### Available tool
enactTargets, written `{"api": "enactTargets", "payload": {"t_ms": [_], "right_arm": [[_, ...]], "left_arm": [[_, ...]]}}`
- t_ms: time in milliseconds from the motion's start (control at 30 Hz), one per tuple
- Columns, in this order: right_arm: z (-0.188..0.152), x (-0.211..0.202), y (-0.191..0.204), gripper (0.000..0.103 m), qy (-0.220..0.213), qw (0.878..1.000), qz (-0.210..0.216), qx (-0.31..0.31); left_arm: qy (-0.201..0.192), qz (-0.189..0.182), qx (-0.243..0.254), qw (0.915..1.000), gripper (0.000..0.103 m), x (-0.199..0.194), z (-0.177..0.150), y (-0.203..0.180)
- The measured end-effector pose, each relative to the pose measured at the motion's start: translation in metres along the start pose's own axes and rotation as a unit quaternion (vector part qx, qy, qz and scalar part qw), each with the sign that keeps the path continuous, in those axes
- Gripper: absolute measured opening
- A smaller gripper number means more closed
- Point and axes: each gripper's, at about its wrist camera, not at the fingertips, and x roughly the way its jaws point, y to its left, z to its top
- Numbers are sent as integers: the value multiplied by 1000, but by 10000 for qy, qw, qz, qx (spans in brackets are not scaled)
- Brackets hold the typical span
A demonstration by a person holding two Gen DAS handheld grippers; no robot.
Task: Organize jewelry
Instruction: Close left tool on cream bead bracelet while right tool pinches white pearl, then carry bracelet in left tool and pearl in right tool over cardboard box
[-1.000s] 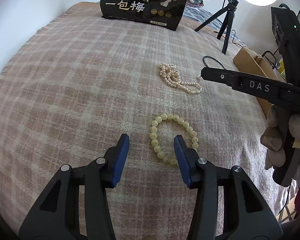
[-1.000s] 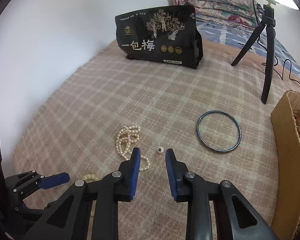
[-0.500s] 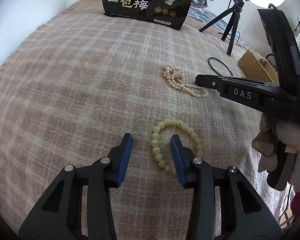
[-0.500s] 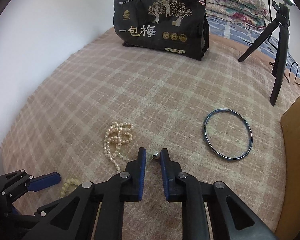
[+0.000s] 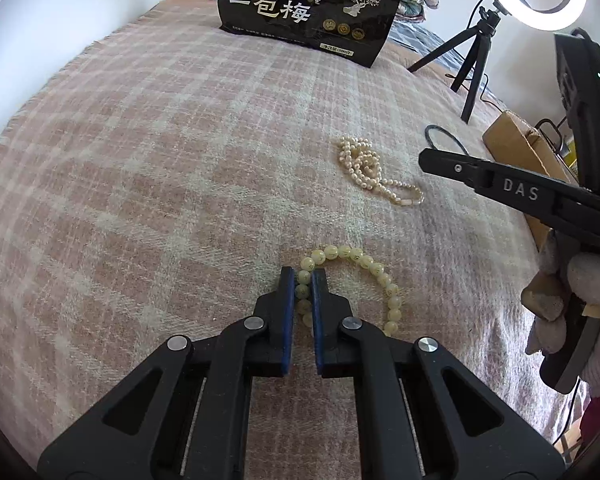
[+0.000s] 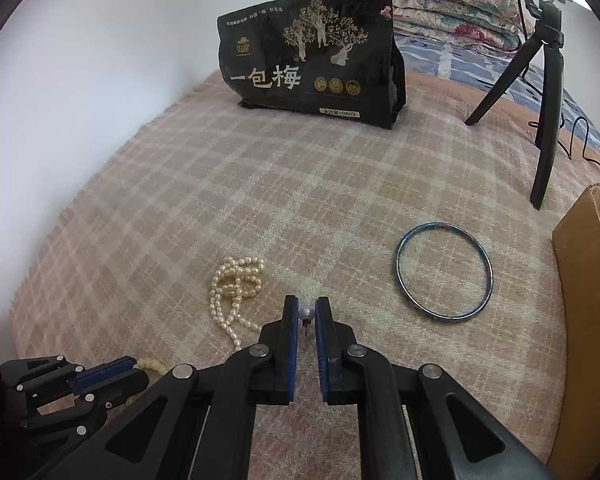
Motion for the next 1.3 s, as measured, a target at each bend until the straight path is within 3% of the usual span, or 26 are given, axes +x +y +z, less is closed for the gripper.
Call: {"api": "enactTargets", "payload": {"t_ms": [600, 1300], "right_arm": [[-17, -79, -18, 6, -316, 9990, -284, 112], [-44, -191, -56, 6, -858, 9932, -621, 473]], "left_arm": [[-390, -169, -122, 9990, 5, -44, 2, -1], [-713, -462, 495, 9952, 5, -91, 5, -49]]}}
